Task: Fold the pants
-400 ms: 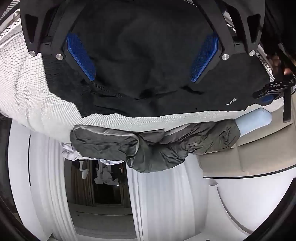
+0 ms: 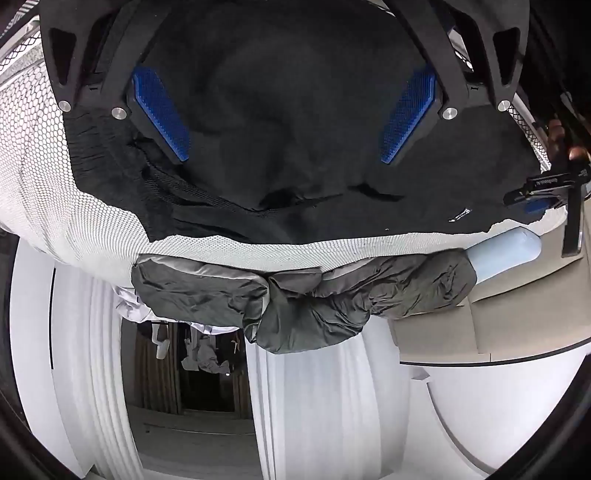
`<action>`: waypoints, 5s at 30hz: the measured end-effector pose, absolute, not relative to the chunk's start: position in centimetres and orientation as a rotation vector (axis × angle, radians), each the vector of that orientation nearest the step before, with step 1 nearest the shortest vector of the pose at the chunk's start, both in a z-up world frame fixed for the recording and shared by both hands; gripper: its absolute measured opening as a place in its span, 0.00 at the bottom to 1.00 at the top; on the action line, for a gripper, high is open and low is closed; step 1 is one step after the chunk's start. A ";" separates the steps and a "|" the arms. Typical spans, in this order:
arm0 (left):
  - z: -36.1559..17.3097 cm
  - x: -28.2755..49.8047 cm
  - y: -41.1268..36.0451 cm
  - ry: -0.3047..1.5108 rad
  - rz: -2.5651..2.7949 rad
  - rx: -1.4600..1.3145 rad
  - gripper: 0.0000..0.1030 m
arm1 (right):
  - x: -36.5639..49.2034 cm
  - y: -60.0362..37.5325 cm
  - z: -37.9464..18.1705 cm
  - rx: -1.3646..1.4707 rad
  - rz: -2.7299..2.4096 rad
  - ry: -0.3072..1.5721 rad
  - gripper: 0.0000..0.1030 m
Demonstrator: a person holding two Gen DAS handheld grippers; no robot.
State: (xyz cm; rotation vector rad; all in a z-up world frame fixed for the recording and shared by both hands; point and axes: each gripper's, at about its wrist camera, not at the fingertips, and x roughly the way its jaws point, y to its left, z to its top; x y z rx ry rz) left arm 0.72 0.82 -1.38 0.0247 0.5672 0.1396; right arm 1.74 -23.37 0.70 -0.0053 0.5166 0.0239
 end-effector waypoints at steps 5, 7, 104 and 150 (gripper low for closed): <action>-1.6 0.7 1.2 0.577 0.125 0.003 0.99 | 2.1 -23.7 0.2 -0.017 0.010 0.535 1.00; -1.5 0.5 1.5 0.569 0.108 -0.014 0.99 | 2.3 -23.6 0.1 -0.022 0.003 0.545 1.00; -5.9 1.3 31.6 0.753 0.300 -0.642 0.77 | -1.3 -29.5 2.7 0.204 -0.276 0.545 1.00; -4.7 -1.7 33.6 0.686 0.345 -0.605 0.01 | -4.0 -39.4 -2.9 0.721 -0.290 0.777 0.11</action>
